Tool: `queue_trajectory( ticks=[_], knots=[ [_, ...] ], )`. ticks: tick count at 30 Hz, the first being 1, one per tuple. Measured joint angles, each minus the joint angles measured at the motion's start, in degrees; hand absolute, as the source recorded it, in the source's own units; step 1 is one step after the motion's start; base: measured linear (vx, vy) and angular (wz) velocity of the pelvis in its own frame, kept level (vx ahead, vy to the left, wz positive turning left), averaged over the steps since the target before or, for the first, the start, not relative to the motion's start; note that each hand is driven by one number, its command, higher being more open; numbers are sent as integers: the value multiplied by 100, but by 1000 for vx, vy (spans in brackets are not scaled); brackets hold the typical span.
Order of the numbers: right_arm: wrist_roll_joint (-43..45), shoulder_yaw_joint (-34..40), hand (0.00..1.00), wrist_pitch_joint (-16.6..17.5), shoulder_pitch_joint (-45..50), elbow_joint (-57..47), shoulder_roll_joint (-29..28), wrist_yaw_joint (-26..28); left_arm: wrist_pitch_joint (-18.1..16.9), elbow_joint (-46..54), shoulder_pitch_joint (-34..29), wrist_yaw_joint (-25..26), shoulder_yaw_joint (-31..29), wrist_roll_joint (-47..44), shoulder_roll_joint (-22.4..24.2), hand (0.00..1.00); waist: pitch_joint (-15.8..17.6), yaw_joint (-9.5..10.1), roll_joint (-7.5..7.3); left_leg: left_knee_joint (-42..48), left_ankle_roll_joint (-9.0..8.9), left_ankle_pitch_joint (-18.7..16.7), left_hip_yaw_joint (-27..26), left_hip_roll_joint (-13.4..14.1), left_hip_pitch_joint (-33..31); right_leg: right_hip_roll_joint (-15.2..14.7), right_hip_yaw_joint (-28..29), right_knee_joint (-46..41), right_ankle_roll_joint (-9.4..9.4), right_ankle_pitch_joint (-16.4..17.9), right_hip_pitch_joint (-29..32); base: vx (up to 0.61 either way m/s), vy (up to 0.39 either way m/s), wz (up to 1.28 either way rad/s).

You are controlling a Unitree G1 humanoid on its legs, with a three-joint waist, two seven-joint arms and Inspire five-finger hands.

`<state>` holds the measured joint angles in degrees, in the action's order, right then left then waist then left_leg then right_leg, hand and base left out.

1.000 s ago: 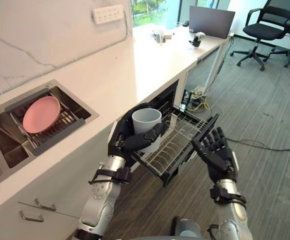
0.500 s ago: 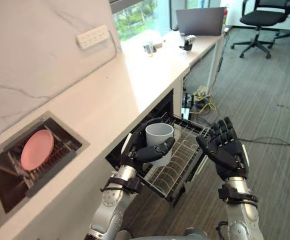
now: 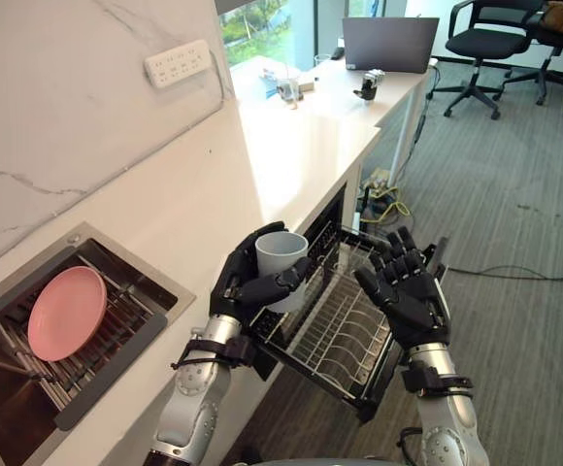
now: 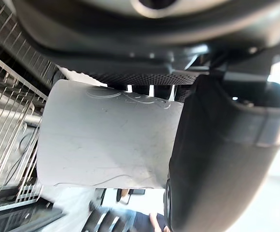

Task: Walk over to the sink, pick up the cup, carry it to the dishwasher, place the cup inside the dishwasher, then close the dishwasher door

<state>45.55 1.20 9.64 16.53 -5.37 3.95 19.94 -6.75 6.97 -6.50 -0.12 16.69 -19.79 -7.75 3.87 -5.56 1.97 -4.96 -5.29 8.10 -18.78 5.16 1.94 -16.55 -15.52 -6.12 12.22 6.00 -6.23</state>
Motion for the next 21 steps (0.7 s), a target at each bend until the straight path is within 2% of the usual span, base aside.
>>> queue_trajectory(
  ticks=[6,10,15,21],
  knots=[
    [363,-3,100,-524,-10,-5,396,854,-79,-1,190,177,65,72,15,0,28,-13,-70,-2,-6,46,-162,101,17,118,142,141,-40,-187,61,-41,19,-17],
    [399,0,100,-772,-138,-66,660,1150,-370,-1,412,302,-54,389,-11,0,27,-1,-84,-16,2,75,-239,151,20,170,139,244,-79,-342,84,-68,26,-11],
    [407,5,100,-1011,-288,-85,732,1019,-633,0,537,517,-58,1100,-23,0,31,-5,-97,-34,-4,109,-242,175,11,205,138,316,-125,-416,83,-79,21,-3],
    [438,-3,100,-1234,-356,-85,731,675,-677,0,558,522,-47,1551,-88,0,30,-12,-105,-34,10,185,-240,217,1,256,141,372,-176,-454,93,-39,4,-1]
  ],
)
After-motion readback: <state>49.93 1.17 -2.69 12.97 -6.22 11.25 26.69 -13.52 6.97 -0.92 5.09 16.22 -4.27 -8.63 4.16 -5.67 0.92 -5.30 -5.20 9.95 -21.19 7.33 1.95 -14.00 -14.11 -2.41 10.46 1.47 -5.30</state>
